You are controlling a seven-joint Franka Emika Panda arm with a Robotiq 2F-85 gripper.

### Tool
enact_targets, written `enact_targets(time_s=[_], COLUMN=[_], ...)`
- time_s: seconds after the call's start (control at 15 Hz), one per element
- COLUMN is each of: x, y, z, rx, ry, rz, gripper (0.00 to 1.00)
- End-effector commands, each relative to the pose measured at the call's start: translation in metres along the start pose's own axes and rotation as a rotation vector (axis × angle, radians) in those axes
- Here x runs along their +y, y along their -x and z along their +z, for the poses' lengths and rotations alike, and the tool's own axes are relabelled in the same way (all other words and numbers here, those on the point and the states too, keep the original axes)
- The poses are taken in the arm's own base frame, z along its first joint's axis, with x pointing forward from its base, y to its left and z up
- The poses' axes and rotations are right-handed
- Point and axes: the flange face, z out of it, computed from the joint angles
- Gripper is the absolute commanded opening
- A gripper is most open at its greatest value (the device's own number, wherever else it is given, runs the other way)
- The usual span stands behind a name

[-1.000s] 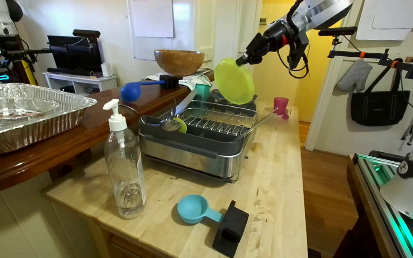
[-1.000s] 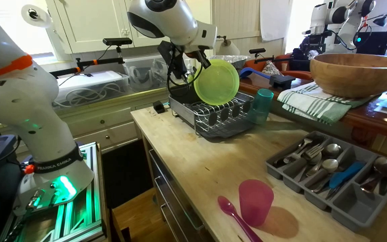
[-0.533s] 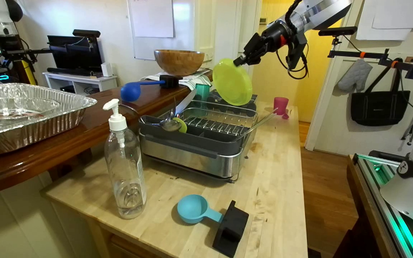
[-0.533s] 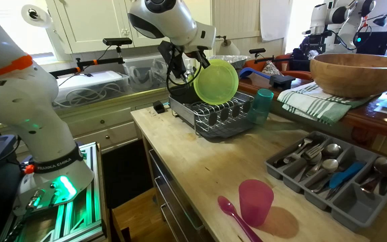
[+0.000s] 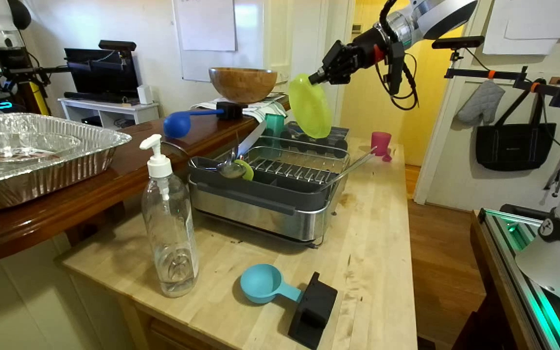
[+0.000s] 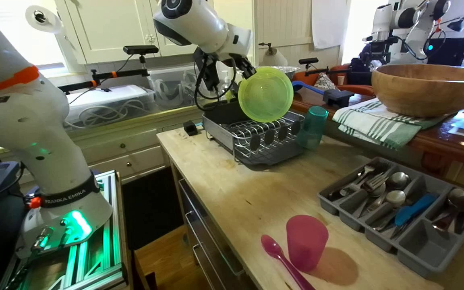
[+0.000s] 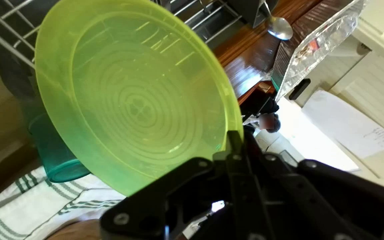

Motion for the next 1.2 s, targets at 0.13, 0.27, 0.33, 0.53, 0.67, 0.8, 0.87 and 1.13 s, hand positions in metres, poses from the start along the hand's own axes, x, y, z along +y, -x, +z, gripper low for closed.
enact_targets(time_s=[0.13, 0.27, 0.33, 0.53, 0.67, 0.8, 0.87, 1.13], x=[-0.017, -0.020, -0.021, -0.020, -0.017, -0.013, -0.011, -0.004], y=[0.022, 0.028, 0.031, 0.038, 0.043, 0.048, 0.051, 0.059], z=[0.010, 0.014, 0.015, 0.018, 0.022, 0.027, 0.029, 0.042], rx=[0.111, 0.144, 0.163, 0.217, 0.249, 0.273, 0.288, 0.336], ry=[0.017, 0.006, 0.004, 0.000, -0.004, 0.000, 0.008, 0.030], rz=[0.114, 0.163, 0.184, 0.232, 0.261, 0.289, 0.301, 0.389], gripper=[0.01, 0.01, 0.01, 0.01, 0.01, 0.01, 0.01, 0.01])
